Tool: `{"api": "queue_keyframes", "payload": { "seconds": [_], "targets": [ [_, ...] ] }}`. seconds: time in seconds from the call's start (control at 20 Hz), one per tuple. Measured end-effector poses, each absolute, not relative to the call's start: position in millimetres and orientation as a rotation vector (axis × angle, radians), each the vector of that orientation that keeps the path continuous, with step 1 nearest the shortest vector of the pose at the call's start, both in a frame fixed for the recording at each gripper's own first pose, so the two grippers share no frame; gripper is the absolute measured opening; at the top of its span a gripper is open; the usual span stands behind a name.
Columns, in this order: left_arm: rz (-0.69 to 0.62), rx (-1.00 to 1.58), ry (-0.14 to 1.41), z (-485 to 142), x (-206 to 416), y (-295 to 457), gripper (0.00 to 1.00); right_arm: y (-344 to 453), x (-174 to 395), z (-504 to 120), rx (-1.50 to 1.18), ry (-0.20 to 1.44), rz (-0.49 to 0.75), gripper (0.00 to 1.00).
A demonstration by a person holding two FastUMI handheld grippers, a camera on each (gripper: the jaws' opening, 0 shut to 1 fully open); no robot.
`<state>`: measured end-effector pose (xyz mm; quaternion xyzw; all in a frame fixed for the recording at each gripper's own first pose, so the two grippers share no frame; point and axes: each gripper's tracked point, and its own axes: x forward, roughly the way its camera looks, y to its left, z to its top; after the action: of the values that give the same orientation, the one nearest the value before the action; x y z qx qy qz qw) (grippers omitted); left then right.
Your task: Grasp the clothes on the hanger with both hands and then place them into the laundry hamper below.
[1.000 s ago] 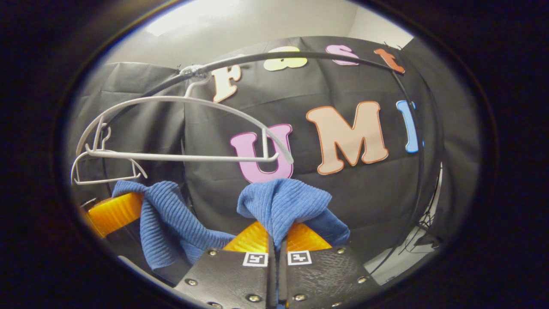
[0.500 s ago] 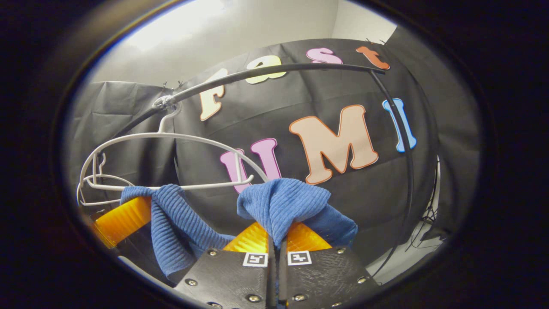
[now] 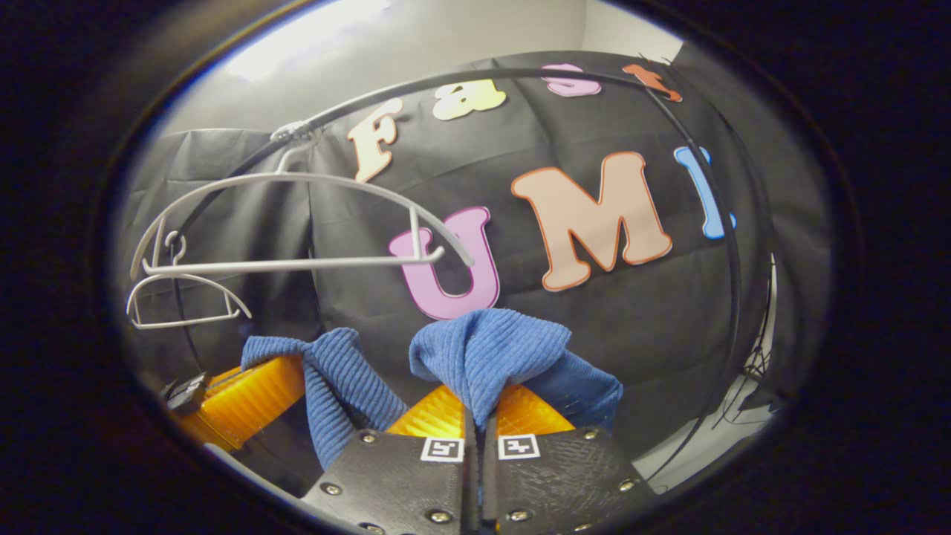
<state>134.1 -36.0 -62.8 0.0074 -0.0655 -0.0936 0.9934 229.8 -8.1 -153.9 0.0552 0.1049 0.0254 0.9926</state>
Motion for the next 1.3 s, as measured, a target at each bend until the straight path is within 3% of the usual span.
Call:
{"api": "queue_keyframes", "payload": {
  "seconds": [0.7, 1.3],
  "targets": [
    [-0.105, -0.017, 0.152, -230.2, 164.2, 6.4, 0.01, -36.1, 210.9, -320.2, 0.221, 0.431, -0.008, 0.03],
    [-0.072, -0.059, 0.283, -353.8, 182.5, 36.2, 0.01, -32.8, 189.5, -454.4, 0.217, 0.633, -0.026, 0.03]
  ]
}}
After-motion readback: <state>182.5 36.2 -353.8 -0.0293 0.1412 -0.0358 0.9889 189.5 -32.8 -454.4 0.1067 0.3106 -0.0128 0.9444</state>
